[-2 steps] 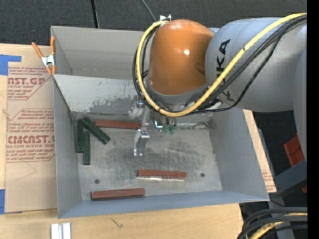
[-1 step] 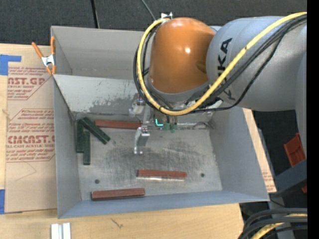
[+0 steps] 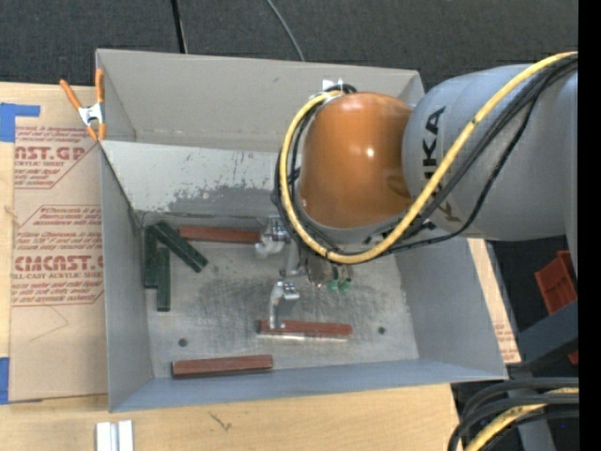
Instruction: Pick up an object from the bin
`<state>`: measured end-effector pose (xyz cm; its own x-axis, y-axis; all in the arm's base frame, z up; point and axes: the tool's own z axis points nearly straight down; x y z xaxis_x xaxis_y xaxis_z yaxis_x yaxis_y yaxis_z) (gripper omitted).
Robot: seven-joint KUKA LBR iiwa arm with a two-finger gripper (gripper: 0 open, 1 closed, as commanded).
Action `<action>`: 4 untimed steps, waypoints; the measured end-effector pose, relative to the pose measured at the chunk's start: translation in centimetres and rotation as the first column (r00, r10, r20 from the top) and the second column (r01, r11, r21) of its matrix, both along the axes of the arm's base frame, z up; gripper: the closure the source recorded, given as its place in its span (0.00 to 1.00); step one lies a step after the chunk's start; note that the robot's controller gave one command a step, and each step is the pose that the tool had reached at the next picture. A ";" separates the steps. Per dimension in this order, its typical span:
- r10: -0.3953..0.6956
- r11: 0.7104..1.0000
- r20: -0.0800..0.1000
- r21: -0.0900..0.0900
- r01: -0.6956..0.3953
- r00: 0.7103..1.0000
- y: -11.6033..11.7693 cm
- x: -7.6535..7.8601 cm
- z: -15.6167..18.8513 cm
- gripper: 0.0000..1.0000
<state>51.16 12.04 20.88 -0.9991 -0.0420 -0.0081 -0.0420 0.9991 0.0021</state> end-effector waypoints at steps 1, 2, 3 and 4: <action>0.086 0.996 -0.010 -0.002 -0.086 0.996 -0.9 -1.1 -4.4 0.00; 0.206 0.979 -0.009 -0.001 -0.206 0.978 -3.6 -0.6 -11.5 1.00; 0.206 0.978 -0.009 -0.001 -0.206 0.978 -3.6 -0.6 -11.5 1.00; 0.220 0.975 -0.010 -0.002 -0.220 0.975 -3.7 -0.1 -8.6 1.00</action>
Offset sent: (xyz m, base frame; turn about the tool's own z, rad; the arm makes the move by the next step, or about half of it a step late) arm -0.0052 -0.0368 -0.1146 -0.2080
